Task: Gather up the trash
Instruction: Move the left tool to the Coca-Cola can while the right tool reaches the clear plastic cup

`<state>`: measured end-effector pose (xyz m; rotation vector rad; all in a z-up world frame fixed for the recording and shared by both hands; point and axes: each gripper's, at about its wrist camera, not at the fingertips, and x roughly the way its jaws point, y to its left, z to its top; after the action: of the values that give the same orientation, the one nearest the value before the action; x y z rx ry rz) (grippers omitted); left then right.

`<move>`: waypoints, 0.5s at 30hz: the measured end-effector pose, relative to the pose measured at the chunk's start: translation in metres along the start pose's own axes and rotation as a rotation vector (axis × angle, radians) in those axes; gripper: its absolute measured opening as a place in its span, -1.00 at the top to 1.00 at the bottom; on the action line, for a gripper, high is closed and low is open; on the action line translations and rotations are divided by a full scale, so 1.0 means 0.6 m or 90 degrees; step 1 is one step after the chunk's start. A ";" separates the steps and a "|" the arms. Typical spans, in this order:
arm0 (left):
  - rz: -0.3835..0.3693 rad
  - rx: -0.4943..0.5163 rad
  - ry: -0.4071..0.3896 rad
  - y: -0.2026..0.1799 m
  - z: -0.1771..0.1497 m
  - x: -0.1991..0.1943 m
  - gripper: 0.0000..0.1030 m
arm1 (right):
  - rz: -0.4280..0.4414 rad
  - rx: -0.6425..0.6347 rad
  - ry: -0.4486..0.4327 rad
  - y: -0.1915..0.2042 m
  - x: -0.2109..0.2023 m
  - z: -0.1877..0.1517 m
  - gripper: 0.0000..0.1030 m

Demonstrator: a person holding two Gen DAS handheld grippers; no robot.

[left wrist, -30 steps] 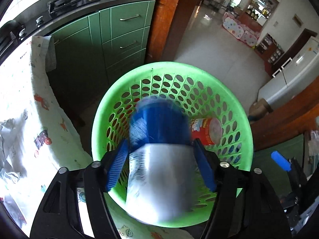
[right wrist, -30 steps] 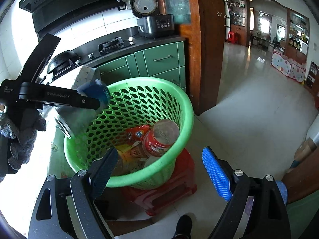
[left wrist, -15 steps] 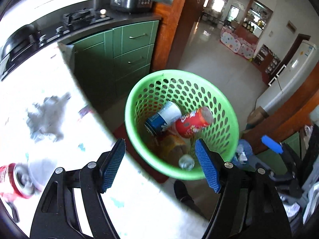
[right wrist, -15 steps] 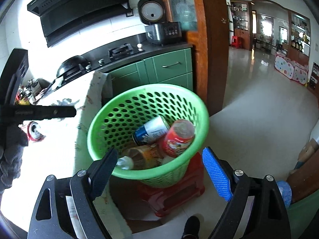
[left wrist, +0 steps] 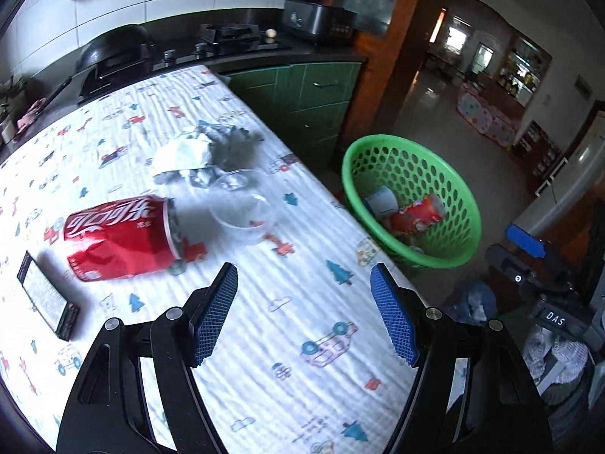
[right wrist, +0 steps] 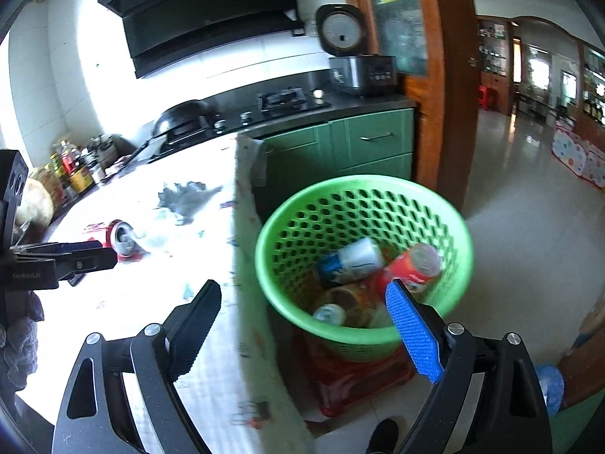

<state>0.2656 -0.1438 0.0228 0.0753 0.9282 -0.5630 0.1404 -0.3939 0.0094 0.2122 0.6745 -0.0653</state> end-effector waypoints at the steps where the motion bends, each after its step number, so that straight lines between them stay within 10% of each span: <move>1: 0.004 -0.007 -0.003 0.012 -0.004 -0.007 -0.40 | 0.006 -0.006 0.001 0.012 0.002 0.002 -0.68; 15: 0.093 0.036 -0.006 0.148 -0.011 -0.046 -0.40 | 0.056 -0.079 0.037 0.116 0.056 0.020 -0.72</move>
<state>0.2914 -0.0545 0.0245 0.1898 0.8904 -0.4543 0.1831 -0.3285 0.0095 0.1252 0.7241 0.0674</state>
